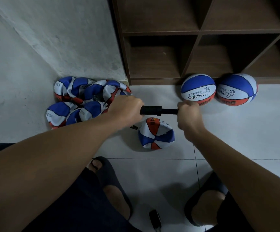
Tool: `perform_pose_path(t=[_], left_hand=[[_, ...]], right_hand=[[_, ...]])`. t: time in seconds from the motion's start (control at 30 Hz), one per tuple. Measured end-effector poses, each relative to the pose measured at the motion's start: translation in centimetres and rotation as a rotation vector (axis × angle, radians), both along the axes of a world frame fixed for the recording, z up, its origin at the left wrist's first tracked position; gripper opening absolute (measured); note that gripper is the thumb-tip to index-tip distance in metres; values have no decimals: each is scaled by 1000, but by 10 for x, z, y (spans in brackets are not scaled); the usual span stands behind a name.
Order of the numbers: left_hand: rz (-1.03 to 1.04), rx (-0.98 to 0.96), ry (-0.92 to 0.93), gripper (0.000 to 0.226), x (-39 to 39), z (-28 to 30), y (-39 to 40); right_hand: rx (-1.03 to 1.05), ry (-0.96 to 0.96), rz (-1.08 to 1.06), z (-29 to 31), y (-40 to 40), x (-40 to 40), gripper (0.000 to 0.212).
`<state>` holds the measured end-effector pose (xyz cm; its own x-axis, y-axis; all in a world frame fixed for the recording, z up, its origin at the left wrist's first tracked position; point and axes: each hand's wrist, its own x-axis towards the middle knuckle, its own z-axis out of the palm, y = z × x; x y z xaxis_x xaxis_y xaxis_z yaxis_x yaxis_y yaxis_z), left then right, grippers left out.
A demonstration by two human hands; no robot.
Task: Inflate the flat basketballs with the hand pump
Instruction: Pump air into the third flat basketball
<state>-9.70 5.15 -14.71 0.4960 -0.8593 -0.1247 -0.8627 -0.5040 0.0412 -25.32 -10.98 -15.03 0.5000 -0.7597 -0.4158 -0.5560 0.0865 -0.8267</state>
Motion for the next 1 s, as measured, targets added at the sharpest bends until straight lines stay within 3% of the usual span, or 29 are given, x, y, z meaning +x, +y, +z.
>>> perform_pose_path(t=[0.23,0.7,0.8,0.9,1.0], left_hand=[[17,-14,10,17,-1,-1,-3],[-13,-26,-20,27,-3,-7,2],[32,-28,-15,36,8,-12,17],[79,6,2,26,24,-13,29],[59,-3,38,29,22,-14,26]], right_hand=[[-29,-35,24,0,17,23,29],[-17,-6,162,-3,18,17,28],[-35,51,137,-6,-7,5,22],[-17,146,144,-6,-34,-6,17],[52,36,-23,0,-40,-7,27]])
